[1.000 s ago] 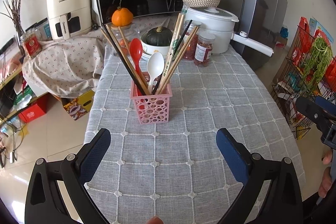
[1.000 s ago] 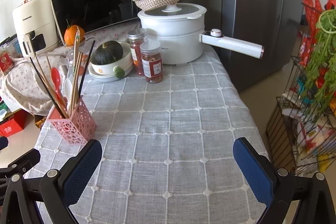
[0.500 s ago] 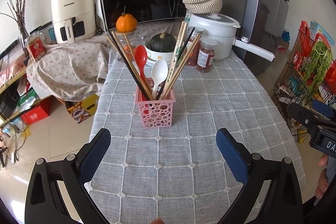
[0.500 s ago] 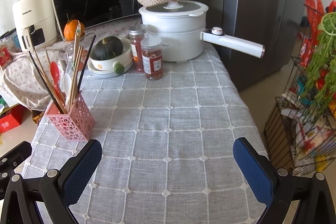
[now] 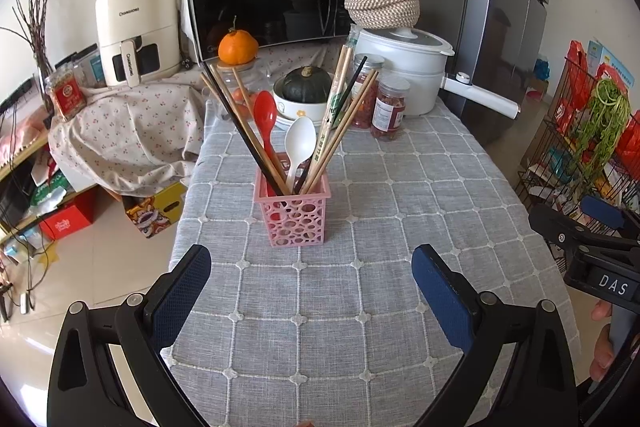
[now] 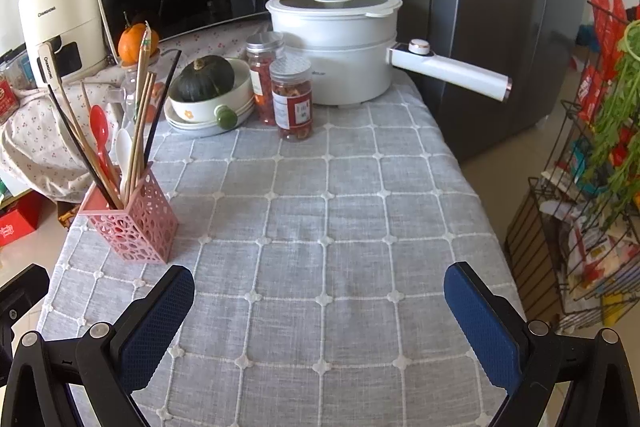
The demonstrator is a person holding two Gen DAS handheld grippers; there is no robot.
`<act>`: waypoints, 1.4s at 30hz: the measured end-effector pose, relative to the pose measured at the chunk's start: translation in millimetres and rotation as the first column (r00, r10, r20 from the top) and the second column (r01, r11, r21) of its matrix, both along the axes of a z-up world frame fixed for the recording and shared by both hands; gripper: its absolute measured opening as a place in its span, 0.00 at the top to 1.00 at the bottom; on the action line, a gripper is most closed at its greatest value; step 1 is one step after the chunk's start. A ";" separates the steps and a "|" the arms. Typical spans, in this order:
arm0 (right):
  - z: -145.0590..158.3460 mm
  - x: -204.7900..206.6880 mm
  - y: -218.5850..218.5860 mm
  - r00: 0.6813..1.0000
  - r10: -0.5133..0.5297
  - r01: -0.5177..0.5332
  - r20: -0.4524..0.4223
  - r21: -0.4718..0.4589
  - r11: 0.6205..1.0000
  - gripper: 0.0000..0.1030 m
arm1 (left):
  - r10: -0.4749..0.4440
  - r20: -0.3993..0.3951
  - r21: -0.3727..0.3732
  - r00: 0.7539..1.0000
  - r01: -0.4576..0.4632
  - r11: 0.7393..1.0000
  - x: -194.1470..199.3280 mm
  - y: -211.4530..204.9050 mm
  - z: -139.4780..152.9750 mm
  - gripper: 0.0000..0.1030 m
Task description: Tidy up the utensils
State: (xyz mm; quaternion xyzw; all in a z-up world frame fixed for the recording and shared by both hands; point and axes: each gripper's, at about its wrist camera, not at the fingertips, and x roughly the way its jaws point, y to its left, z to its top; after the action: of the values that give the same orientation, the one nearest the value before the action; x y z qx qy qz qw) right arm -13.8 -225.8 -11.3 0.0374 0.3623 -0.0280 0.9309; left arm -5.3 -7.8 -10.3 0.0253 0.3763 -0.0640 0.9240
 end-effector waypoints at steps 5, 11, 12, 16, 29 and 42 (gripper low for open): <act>-0.3 -0.6 -1.8 1.000 -0.007 0.007 -0.001 0.003 1.000 0.00 | 0.000 0.000 -0.001 1.000 0.000 1.000 -0.4 0.0 0.5 0.01; -1.3 -0.4 -2.8 1.000 -0.009 0.009 -0.003 0.005 1.000 0.00 | -0.001 0.000 -0.001 1.000 0.001 1.000 -0.5 0.2 0.6 0.01; -1.4 -0.4 -2.9 1.000 -0.009 0.009 -0.004 0.005 1.000 0.00 | 0.000 0.000 0.000 1.000 0.000 1.000 -0.5 0.2 0.6 0.01; -2.4 -0.1 -2.7 1.000 -0.006 0.006 -0.009 0.004 1.000 0.00 | -0.001 0.000 -0.001 1.000 0.001 1.000 -0.4 0.1 0.8 0.01; -3.9 1.1 -1.4 1.000 -0.010 0.010 -0.015 0.008 1.000 0.00 | -0.003 -0.001 -0.001 1.000 0.003 1.000 -0.6 0.5 0.3 0.01; -6.5 2.0 -0.6 0.999 -0.011 0.012 -0.030 0.014 1.000 0.00 | 0.009 0.006 0.007 1.000 -0.009 1.000 -1.8 2.1 -1.2 0.01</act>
State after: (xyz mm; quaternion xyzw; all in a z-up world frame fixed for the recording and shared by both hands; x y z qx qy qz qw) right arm -11.8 -226.5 -17.8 0.0455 0.3761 -0.0314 0.9249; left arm -7.1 -5.7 -11.5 0.0272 0.3740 -0.0585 0.9252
